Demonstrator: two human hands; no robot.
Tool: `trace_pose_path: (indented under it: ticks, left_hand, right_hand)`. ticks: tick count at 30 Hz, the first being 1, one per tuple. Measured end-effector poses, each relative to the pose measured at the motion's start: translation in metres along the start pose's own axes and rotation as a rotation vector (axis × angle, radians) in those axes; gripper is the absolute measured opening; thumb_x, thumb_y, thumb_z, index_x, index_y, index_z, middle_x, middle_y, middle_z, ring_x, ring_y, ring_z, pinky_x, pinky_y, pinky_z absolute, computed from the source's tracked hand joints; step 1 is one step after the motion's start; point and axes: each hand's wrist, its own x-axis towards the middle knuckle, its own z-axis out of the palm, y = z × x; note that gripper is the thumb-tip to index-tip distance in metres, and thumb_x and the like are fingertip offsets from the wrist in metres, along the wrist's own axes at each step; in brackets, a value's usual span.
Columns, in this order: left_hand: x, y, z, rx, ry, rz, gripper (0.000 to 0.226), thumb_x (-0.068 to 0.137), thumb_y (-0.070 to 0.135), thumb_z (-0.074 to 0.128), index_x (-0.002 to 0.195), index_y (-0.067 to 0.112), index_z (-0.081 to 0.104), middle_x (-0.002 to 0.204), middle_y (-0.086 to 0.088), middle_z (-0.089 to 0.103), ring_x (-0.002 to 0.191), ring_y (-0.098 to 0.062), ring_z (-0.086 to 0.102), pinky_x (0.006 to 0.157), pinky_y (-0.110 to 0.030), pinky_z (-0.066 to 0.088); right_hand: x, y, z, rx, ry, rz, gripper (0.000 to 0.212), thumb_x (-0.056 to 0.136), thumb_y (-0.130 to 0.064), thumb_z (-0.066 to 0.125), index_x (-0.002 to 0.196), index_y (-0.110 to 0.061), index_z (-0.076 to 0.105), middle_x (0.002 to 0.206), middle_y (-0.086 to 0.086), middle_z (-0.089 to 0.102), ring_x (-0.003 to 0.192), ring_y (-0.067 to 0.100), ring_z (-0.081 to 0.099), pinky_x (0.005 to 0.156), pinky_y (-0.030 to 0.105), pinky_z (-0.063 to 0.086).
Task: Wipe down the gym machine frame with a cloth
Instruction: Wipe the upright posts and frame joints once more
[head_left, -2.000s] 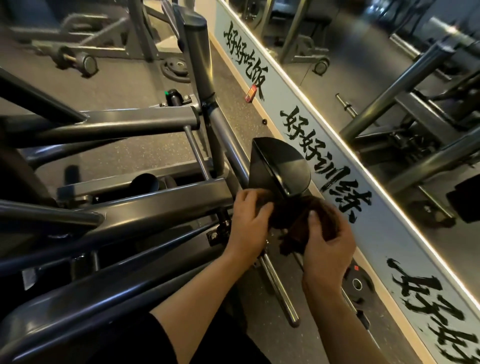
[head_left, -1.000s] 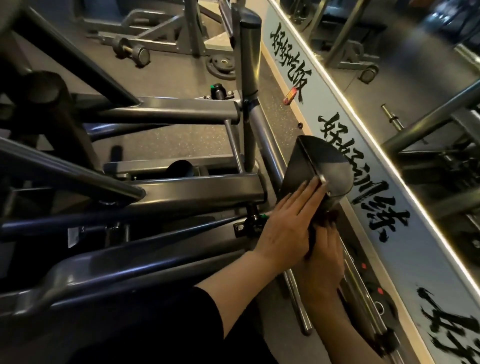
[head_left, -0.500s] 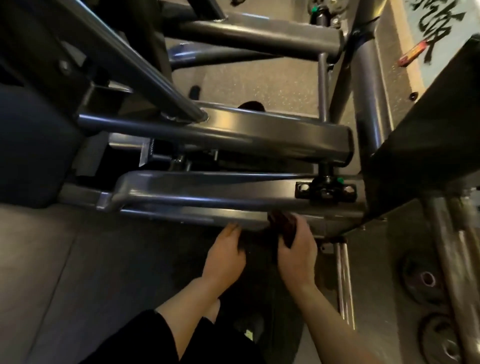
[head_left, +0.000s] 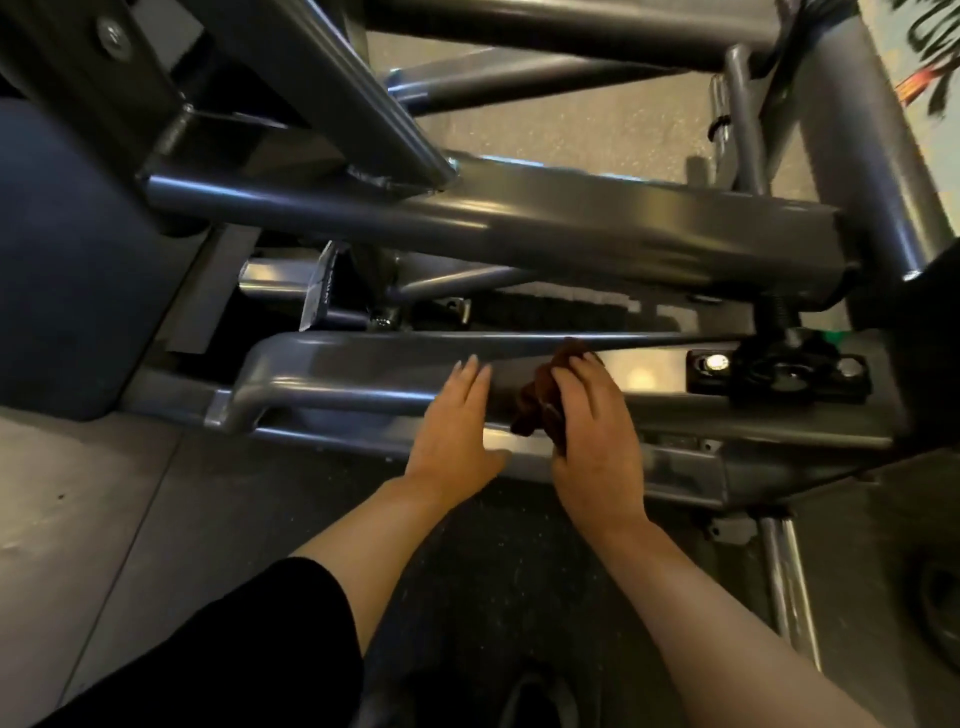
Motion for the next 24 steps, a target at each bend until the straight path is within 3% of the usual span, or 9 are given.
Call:
trace_pose_path:
  ticks: [4, 7, 11, 14, 18, 21, 24]
  left_hand:
    - [0.035, -0.022, 0.016, 0.163, 0.027, 0.153, 0.108, 0.077, 0.042, 0.077, 0.155, 0.017, 0.006, 0.163, -0.004, 0.002, 0.149, -0.017, -0.006, 0.121, -0.046, -0.003]
    - [0.047, -0.032, 0.032, 0.254, 0.094, 0.241, 0.107, 0.08, 0.046, 0.073, 0.155, 0.018, 0.002, 0.163, -0.004, -0.003, 0.149, -0.016, -0.009, 0.12, -0.042, -0.009]
    - [0.05, -0.048, 0.062, 0.316, 0.372, 0.354, 0.091, 0.08, 0.034, 0.073, 0.152, 0.014, 0.02, 0.159, -0.01, 0.024, 0.147, -0.023, 0.017, 0.12, -0.044, 0.013]
    - [0.054, -0.058, 0.077, 0.304, 0.541, 0.422, 0.08, 0.079, 0.023, 0.074, 0.146, 0.012, 0.032, 0.152, -0.01, 0.038, 0.142, -0.024, 0.033, 0.118, -0.041, 0.023]
    - [0.068, -0.067, 0.088, 0.285, 0.721, 0.509, 0.057, 0.089, 0.03, 0.063, 0.14, 0.011, 0.045, 0.145, -0.01, 0.048, 0.135, -0.022, 0.044, 0.112, -0.041, 0.034]
    - [0.072, -0.07, 0.094, 0.286, 0.834, 0.541, 0.046, 0.096, 0.034, 0.053, 0.136, 0.011, 0.051, 0.14, -0.009, 0.053, 0.13, -0.021, 0.05, 0.109, -0.039, 0.038]
    - [0.076, -0.068, 0.096, 0.271, 0.943, 0.593, 0.042, 0.094, 0.029, 0.06, 0.132, 0.01, 0.056, 0.136, -0.008, 0.057, 0.127, -0.02, 0.053, 0.106, -0.037, 0.041]
  right_hand:
    - [-0.01, 0.011, 0.044, -0.104, 0.081, -0.083, 0.07, 0.065, -0.007, 0.081, 0.128, -0.006, 0.051, 0.137, 0.017, 0.053, 0.135, 0.032, 0.042, 0.115, 0.054, 0.025]
    - [-0.022, 0.017, 0.069, -0.122, 0.174, -0.151, 0.066, 0.071, -0.012, 0.072, 0.132, -0.008, 0.047, 0.141, 0.016, 0.05, 0.139, 0.029, 0.034, 0.119, 0.051, 0.018]
    - [-0.022, 0.033, 0.093, -0.073, 0.316, -0.234, 0.049, 0.087, -0.021, 0.057, 0.133, -0.009, 0.045, 0.143, 0.014, 0.044, 0.141, 0.027, 0.029, 0.122, 0.048, 0.008]
    - [-0.021, 0.045, 0.104, -0.051, 0.405, -0.314, 0.049, 0.089, -0.025, 0.058, 0.133, -0.01, 0.045, 0.142, 0.012, 0.042, 0.14, 0.027, 0.032, 0.121, 0.048, 0.009]
    - [-0.022, 0.06, 0.117, -0.078, 0.502, -0.394, 0.036, 0.102, -0.029, 0.044, 0.133, -0.012, 0.044, 0.14, 0.012, 0.043, 0.147, 0.018, 0.022, 0.121, 0.047, 0.008]
    - [-0.024, 0.067, 0.136, -0.086, 0.594, -0.43, 0.034, 0.103, -0.029, 0.043, 0.132, -0.012, 0.045, 0.139, 0.012, 0.044, 0.148, 0.017, 0.02, 0.121, 0.047, 0.01]
    - [-0.023, 0.071, 0.16, -0.085, 0.725, -0.441, 0.032, 0.103, -0.026, 0.046, 0.132, -0.012, 0.046, 0.155, 0.002, 0.032, 0.148, 0.017, 0.022, 0.121, 0.047, 0.013]
